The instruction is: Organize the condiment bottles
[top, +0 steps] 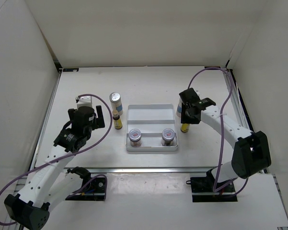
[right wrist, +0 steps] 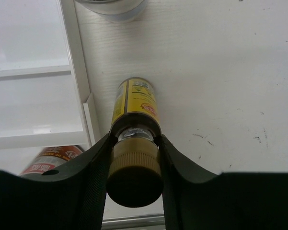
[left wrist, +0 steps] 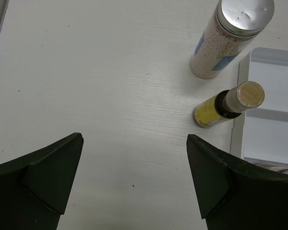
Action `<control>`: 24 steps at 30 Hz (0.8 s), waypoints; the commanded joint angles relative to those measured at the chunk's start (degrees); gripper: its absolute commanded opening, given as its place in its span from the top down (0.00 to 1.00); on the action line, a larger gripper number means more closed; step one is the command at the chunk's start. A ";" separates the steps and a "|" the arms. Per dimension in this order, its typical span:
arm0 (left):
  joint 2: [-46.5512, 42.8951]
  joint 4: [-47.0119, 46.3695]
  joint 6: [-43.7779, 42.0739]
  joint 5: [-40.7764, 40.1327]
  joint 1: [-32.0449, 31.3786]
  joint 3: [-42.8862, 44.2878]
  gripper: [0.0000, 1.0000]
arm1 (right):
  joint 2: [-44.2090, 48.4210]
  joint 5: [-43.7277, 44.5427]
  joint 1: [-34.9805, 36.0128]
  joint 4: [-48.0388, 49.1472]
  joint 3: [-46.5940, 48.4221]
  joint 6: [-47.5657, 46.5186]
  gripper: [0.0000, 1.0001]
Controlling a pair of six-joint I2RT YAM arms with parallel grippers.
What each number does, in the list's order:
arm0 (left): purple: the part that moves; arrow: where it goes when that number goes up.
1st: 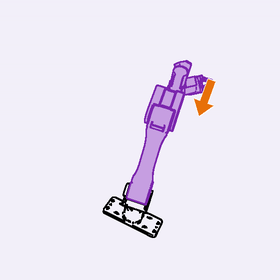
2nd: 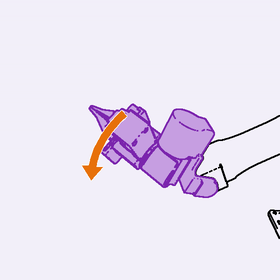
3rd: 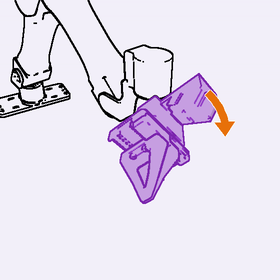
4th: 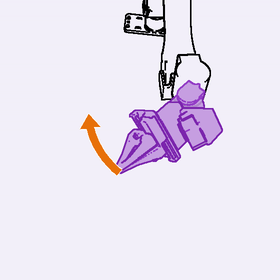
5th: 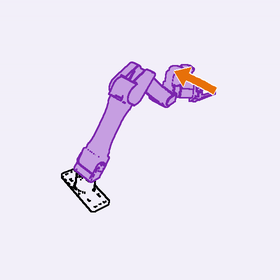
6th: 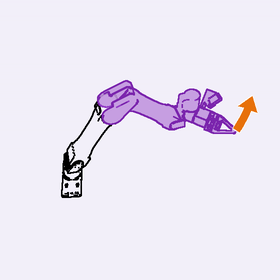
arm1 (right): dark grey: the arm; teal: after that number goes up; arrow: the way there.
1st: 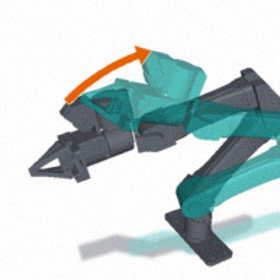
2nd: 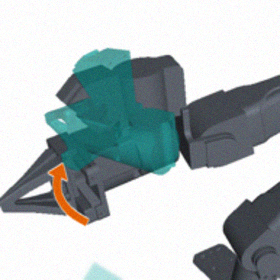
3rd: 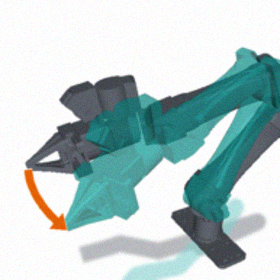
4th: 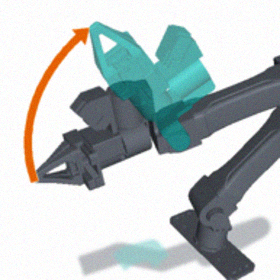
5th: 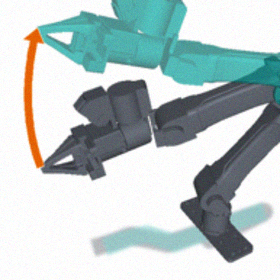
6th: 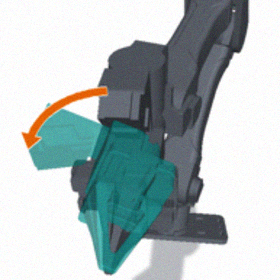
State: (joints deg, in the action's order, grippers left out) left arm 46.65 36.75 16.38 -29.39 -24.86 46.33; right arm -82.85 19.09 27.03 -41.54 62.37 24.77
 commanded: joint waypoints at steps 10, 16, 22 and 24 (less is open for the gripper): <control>0.10 -1.33 0.14 0.29 0.25 -0.10 0.00 | 7.70 -0.28 2.51 -1.97 8.03 -3.68 0.94; 0.10 -1.33 0.14 0.29 0.25 -0.10 0.00 | 6.65 -1.33 6.81 -0.83 9.97 -3.68 0.97; 0.10 -1.33 0.14 0.29 0.25 -0.10 0.00 | 3.66 -3.26 9.62 1.71 9.36 -2.63 0.97; 0.10 -1.85 0.14 0.29 0.25 -0.10 0.00 | 2.17 -3.27 10.15 2.95 8.48 -2.10 0.97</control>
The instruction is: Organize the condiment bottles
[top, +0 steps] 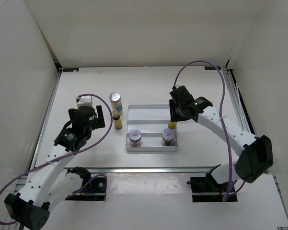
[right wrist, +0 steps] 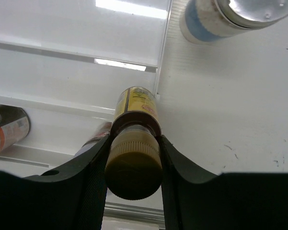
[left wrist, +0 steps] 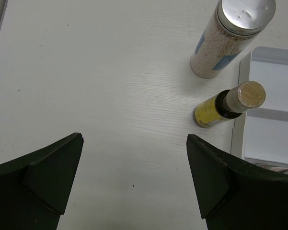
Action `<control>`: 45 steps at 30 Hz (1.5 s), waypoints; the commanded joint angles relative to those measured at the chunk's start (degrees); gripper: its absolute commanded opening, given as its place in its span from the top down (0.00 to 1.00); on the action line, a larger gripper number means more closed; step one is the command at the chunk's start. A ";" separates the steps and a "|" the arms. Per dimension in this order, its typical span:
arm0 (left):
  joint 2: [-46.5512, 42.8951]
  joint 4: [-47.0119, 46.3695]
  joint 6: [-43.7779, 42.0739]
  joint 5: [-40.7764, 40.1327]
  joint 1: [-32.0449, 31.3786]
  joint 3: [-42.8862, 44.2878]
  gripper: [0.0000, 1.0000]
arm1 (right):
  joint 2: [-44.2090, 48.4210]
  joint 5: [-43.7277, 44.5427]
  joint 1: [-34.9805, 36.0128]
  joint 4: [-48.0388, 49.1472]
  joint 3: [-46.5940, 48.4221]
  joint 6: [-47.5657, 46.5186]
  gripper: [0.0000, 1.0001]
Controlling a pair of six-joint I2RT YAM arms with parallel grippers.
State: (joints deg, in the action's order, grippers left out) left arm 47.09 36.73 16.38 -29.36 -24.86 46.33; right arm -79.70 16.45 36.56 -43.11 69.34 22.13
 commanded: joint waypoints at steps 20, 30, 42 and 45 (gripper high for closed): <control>1.95 -2.89 -1.00 6.76 0.25 -0.10 0.00 | -4.07 0.33 1.14 2.86 4.21 2.74 0.13; 12.31 -11.59 1.55 20.66 0.25 3.94 0.00 | 2.35 2.62 1.15 0.22 10.29 0.90 0.04; 25.59 -15.11 1.46 19.53 -2.21 8.17 0.00 | 7.98 3.15 1.15 -1.00 3.18 2.57 0.02; 28.84 -16.60 1.46 18.91 -2.21 8.17 0.01 | 8.60 3.67 1.15 -1.01 2.47 2.57 0.02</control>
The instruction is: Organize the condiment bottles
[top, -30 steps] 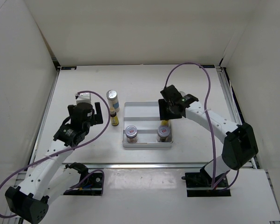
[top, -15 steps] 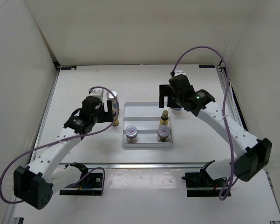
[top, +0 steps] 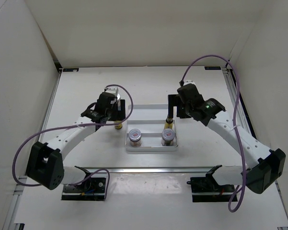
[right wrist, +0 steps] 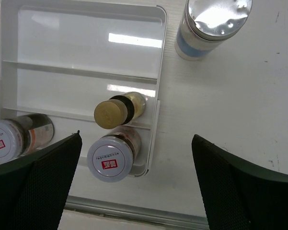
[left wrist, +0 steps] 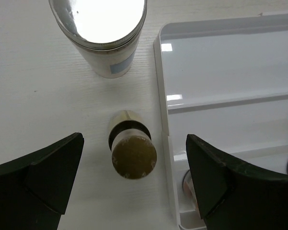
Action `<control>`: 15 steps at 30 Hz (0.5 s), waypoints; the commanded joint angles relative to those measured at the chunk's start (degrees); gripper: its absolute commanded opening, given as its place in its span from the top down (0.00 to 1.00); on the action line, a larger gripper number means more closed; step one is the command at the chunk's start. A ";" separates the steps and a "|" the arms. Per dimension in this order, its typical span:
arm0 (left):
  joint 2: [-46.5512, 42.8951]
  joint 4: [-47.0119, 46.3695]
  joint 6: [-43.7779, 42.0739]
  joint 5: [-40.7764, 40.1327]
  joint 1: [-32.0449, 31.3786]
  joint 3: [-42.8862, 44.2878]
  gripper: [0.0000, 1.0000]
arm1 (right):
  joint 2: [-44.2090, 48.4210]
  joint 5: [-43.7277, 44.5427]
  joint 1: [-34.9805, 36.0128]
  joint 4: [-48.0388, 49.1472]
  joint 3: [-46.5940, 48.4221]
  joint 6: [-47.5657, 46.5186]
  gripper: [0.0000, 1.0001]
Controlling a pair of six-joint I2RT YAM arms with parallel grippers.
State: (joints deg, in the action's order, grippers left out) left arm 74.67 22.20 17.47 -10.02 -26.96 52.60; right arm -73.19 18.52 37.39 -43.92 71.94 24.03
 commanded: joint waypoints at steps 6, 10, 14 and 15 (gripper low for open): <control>5.91 -3.30 0.37 -0.96 -0.11 3.12 0.16 | 4.36 2.91 0.32 -1.25 -1.81 0.67 0.03; 7.42 -3.30 0.37 -0.96 -0.11 4.79 0.32 | 4.98 3.44 0.32 -1.25 -3.03 0.14 0.04; 7.42 -1.63 -0.16 -2.10 -0.11 6.46 0.49 | 5.51 4.06 0.32 -1.78 -3.56 -0.39 0.04; 7.42 -1.11 -0.16 -2.11 -0.11 7.07 0.54 | 5.51 4.06 0.32 -1.78 -3.56 -0.39 0.04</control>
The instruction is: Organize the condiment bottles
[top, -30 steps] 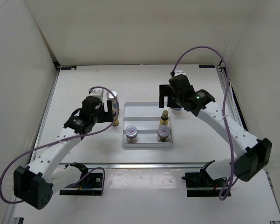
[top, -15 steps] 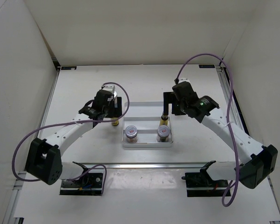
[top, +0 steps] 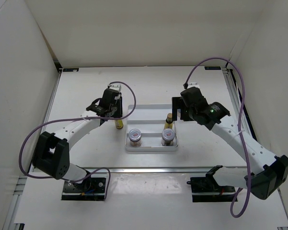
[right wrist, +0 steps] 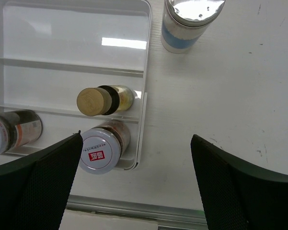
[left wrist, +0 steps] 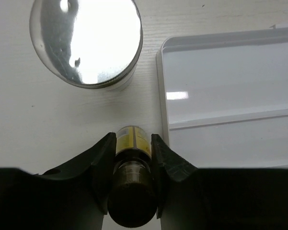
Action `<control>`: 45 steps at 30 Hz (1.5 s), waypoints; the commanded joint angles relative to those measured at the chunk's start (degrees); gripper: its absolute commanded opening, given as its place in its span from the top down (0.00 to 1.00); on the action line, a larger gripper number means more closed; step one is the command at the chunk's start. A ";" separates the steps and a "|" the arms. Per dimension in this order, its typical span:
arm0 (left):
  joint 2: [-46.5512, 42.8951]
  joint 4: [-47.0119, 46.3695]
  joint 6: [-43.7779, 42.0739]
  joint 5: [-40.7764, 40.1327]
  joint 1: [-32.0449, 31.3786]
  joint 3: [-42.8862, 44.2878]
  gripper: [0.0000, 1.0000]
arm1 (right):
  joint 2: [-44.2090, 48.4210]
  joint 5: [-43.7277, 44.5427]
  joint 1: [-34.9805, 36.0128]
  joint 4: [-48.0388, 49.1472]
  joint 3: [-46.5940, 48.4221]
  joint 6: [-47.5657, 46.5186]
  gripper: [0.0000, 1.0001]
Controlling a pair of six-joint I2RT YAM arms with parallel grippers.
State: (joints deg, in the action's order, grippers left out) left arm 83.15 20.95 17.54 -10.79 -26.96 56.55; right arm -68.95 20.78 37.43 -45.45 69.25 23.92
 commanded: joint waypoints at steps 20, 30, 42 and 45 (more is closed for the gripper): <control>-2.30 8.23 -0.58 2.52 -6.53 20.96 0.85 | 0.74 2.87 -0.25 -0.77 -0.87 -0.81 0.04; 0.78 8.23 2.85 1.21 -11.79 15.17 0.89 | 0.74 3.39 -0.25 -1.31 -1.40 -0.81 0.04; 4.47 4.27 3.91 0.68 -11.80 9.19 0.78 | 2.85 4.98 -0.25 -2.36 -1.93 -0.81 0.04; 4.47 4.27 3.91 0.15 -11.80 9.71 0.56 | 3.38 5.50 -0.25 -2.36 -2.45 -0.19 0.00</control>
State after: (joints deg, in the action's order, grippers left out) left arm 88.53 27.35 20.86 -9.98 -38.72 65.25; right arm -67.59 24.14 37.34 -47.16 67.57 23.57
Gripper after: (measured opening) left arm 0.446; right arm 0.994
